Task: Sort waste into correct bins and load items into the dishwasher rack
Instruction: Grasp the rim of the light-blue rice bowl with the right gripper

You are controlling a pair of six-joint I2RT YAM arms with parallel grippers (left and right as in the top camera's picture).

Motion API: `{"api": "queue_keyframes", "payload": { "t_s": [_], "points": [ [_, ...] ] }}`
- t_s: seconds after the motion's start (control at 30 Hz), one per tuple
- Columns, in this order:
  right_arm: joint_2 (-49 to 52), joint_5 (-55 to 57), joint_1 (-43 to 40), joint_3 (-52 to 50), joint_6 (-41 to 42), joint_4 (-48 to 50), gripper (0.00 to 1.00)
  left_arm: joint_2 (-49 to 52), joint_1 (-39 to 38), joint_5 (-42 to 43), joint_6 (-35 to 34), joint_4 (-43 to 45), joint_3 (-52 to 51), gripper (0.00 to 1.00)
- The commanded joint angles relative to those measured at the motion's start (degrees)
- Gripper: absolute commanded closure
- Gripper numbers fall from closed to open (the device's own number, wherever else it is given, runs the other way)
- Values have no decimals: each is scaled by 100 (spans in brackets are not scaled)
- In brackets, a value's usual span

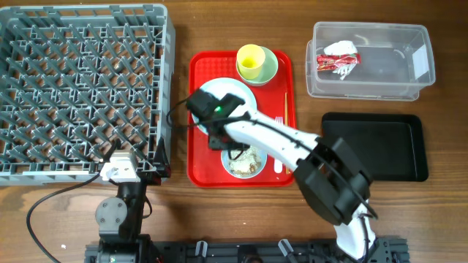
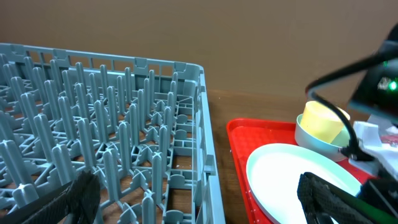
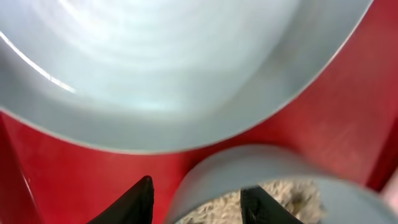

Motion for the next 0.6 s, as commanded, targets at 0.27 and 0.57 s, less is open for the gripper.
{"api": "queue_keyframes", "payload": {
  "t_s": [0.27,0.57],
  "points": [
    [22,-525,345,-70,-437,-61,59,-15,-26,-55,90,-28,-11,0],
    [37,-229,472,-181,-455,-181,73,-15,-26,-55,90,-28,-11,0]
  ]
}}
